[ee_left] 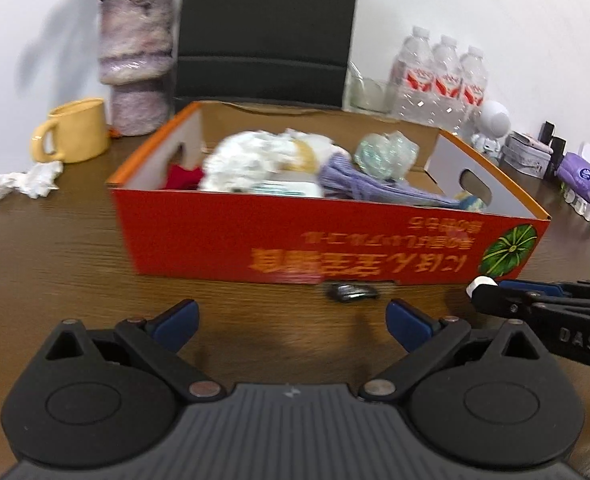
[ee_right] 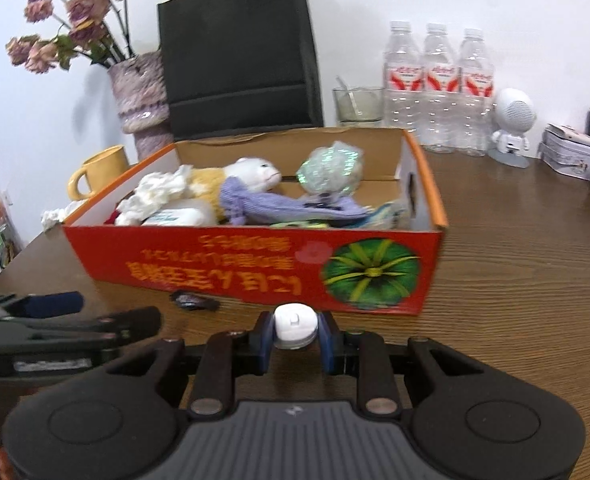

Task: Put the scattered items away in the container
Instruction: 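Grasp the white round cap with the right tool while the left grasps the black ring, then carry the cap and black ring into the box and open both tools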

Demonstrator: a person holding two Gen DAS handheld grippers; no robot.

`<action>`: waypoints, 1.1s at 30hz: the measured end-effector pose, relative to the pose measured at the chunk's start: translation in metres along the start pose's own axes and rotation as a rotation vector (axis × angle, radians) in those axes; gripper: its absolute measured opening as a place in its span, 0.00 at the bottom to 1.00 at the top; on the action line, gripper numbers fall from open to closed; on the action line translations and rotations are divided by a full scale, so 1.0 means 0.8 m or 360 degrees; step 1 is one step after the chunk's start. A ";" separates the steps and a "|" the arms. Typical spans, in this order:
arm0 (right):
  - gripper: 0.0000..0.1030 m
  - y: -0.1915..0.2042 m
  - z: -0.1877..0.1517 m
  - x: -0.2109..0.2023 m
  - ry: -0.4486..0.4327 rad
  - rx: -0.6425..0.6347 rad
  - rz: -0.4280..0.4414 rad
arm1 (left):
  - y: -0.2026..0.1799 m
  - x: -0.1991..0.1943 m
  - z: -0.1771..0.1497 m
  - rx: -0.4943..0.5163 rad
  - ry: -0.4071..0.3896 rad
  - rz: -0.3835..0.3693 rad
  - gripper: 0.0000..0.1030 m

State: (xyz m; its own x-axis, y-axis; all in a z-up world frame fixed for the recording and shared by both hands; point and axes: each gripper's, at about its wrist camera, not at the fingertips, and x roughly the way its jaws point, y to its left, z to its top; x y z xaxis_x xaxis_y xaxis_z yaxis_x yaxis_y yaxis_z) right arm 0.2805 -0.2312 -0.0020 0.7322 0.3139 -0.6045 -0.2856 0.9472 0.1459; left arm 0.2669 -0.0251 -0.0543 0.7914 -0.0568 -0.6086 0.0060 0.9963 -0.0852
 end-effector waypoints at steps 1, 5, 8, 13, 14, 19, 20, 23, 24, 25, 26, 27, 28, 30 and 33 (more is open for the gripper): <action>0.22 -0.005 0.000 -0.001 0.0000 0.0008 0.0000 | -0.006 0.005 0.002 -0.0002 0.0006 -0.0011 0.99; 0.22 -0.017 -0.001 -0.006 -0.0005 -0.0004 0.0011 | -0.028 0.024 0.008 0.0034 0.0009 0.0025 0.93; 0.22 -0.021 -0.001 -0.009 -0.0006 -0.0010 0.0028 | -0.039 0.036 0.009 0.0055 0.0038 0.0047 0.79; 0.22 -0.021 -0.001 -0.012 -0.0009 -0.0013 0.0049 | -0.045 0.032 0.004 0.0121 -0.0005 0.0097 0.37; 0.22 -0.020 -0.002 -0.013 -0.0012 -0.0015 0.0049 | -0.044 0.031 0.003 0.0128 -0.0009 0.0071 0.28; 0.22 -0.017 -0.005 -0.013 -0.0009 -0.0019 0.0037 | -0.039 0.020 -0.001 0.0124 -0.0026 0.0016 0.20; 0.22 -0.017 -0.005 -0.013 -0.0008 -0.0017 0.0034 | -0.036 0.018 -0.002 0.0108 -0.0025 -0.0003 0.20; 0.22 -0.017 -0.006 -0.013 -0.0012 -0.0011 0.0028 | -0.029 0.010 -0.006 0.0090 -0.0032 -0.0029 0.20; 0.22 -0.016 -0.006 -0.013 -0.0012 -0.0011 0.0027 | -0.027 0.007 -0.007 0.0081 -0.0039 -0.0040 0.20; 0.22 -0.016 -0.006 -0.013 -0.0010 -0.0014 0.0029 | -0.025 0.004 -0.007 0.0073 -0.0049 -0.0052 0.20; 0.22 -0.016 -0.007 -0.014 -0.0010 -0.0018 0.0032 | -0.023 0.000 -0.008 0.0069 -0.0061 -0.0059 0.20; 0.22 -0.015 -0.007 -0.014 -0.0010 -0.0023 0.0035 | -0.021 -0.005 -0.009 0.0071 -0.0073 -0.0067 0.20; 0.22 -0.013 -0.008 -0.015 -0.0012 -0.0029 0.0036 | -0.020 -0.010 -0.010 0.0073 -0.0084 -0.0079 0.20; 0.22 -0.010 -0.008 -0.019 -0.0023 -0.0039 0.0043 | -0.016 -0.023 -0.013 0.0064 -0.0101 -0.0111 0.20; 0.22 -0.002 -0.004 -0.035 -0.0077 -0.0049 0.0082 | -0.009 -0.049 -0.012 0.0043 -0.0170 -0.0163 0.20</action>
State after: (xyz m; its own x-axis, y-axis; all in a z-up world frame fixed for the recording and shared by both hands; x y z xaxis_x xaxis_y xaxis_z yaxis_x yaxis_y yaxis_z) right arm 0.2587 -0.2418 0.0123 0.7447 0.3658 -0.5583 -0.3420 0.9274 0.1514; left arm 0.2300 -0.0308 -0.0373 0.8462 -0.1526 -0.5106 0.1052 0.9871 -0.1205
